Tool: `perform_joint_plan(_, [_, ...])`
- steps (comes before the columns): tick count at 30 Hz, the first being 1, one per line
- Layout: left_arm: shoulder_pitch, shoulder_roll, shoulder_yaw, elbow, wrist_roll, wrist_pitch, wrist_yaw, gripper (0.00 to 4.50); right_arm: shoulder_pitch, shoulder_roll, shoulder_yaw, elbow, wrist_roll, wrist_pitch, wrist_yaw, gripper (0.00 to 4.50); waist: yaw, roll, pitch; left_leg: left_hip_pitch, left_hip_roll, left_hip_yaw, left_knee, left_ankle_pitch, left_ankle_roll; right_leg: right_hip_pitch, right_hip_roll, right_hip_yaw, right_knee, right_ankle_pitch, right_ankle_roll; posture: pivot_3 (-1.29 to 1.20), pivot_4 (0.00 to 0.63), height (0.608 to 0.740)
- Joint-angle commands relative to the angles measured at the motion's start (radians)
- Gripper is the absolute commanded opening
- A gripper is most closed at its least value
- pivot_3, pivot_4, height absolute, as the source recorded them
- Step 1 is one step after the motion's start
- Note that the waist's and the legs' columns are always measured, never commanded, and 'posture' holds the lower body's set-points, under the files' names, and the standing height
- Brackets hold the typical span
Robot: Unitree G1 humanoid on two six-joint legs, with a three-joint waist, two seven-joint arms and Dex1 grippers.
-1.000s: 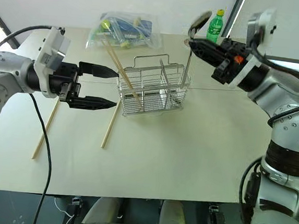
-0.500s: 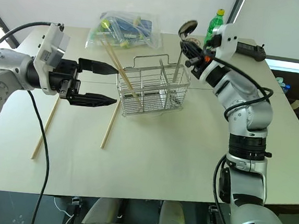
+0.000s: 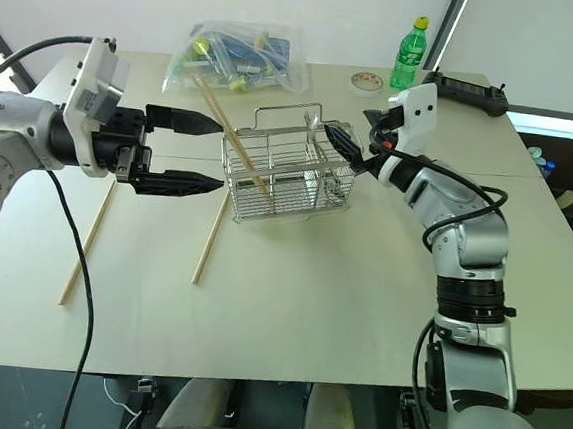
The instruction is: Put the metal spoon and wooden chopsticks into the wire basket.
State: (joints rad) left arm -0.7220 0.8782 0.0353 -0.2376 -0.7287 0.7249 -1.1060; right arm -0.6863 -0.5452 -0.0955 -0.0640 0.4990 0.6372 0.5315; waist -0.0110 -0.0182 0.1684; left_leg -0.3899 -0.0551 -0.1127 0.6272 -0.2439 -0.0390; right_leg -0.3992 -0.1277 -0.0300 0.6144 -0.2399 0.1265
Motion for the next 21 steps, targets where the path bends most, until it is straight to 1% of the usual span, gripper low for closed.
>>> perform_joint_plan(1, [-0.036, 0.008, 0.045, 0.009, 0.021, -0.030, 0.015, 4.50, -0.067, -0.117, -0.091, -0.108, 0.080, 0.063, 0.088, 4.44, 0.000, 0.000, 0.000, 0.000, 0.000, 0.000, 0.000, 0.000, 0.000, 0.000, 0.000, 0.000, 0.000, 0.000, 0.000, 0.00, 0.150, 0.690])
perform_joint_plan(3, [-0.037, 0.018, 0.067, 0.026, 0.036, -0.039, 0.034, 4.50, -0.083, -0.218, -0.131, -0.149, 0.153, 0.123, 0.180, 4.44, -0.001, 0.000, 0.000, -0.001, 0.000, 0.000, 0.000, 0.000, 0.000, 0.000, 0.000, 0.000, -0.001, 0.000, 0.000, 0.00, 0.150, 0.690])
perform_joint_plan(6, [-0.041, 0.035, 0.122, 0.070, 0.058, -0.032, 0.095, 4.50, -0.065, -0.372, -0.181, -0.202, 0.248, 0.186, 0.326, 4.44, -0.001, 0.000, 0.000, -0.001, 0.000, 0.000, -0.001, -0.001, 0.002, 0.000, 0.000, -0.001, -0.001, 0.000, 0.000, 0.00, 0.150, 0.690])
perform_joint_plan(10, [-0.024, 0.065, 0.185, 0.131, 0.102, 0.006, 0.196, 4.50, 0.014, -0.500, -0.228, -0.279, 0.330, 0.231, 0.456, 4.44, -0.007, -0.001, 0.000, 0.000, 0.001, 0.000, -0.001, -0.002, 0.003, 0.001, 0.000, -0.001, -0.001, 0.000, 0.000, 0.00, 0.150, 0.690])
perform_joint_plan(12, [-0.002, 0.096, 0.195, 0.152, 0.142, 0.038, 0.247, 4.50, 0.066, -0.527, -0.240, -0.331, 0.360, 0.255, 0.473, 4.44, -0.006, -0.001, -0.001, 0.000, 0.002, 0.001, 0.000, -0.002, 0.003, 0.001, 0.000, -0.001, -0.001, -0.001, 0.001, 0.00, 0.150, 0.690])
perform_joint_plan(15, [0.025, 0.136, 0.198, 0.185, 0.197, 0.105, 0.333, 4.50, 0.143, -0.528, -0.234, -0.414, 0.379, 0.274, 0.449, 4.44, -0.003, -0.001, -0.001, 0.001, 0.002, 0.001, 0.000, -0.002, 0.003, 0.001, 0.000, 0.000, -0.001, -0.001, 0.001, 0.00, 0.150, 0.690])
perform_joint_plan(18, [0.022, 0.147, 0.191, 0.223, 0.231, 0.200, 0.413, 4.50, 0.210, -0.524, -0.216, -0.474, 0.379, 0.294, 0.413, 4.44, 0.002, -0.001, -0.001, 0.000, 0.002, 0.000, 0.001, -0.002, 0.002, 0.001, 0.000, 0.000, -0.001, -0.001, 0.002, 0.00, 0.150, 0.690])
perform_joint_plan(21, [0.003, 0.138, 0.178, 0.273, 0.258, 0.304, 0.487, 4.50, 0.265, -0.531, -0.208, -0.523, 0.386, 0.303, 0.400, 4.44, 0.005, -0.002, -0.001, 0.000, 0.002, 0.000, 0.001, -0.002, 0.002, 0.001, -0.001, -0.001, -0.001, -0.001, 0.001, 0.00, 0.150, 0.690])
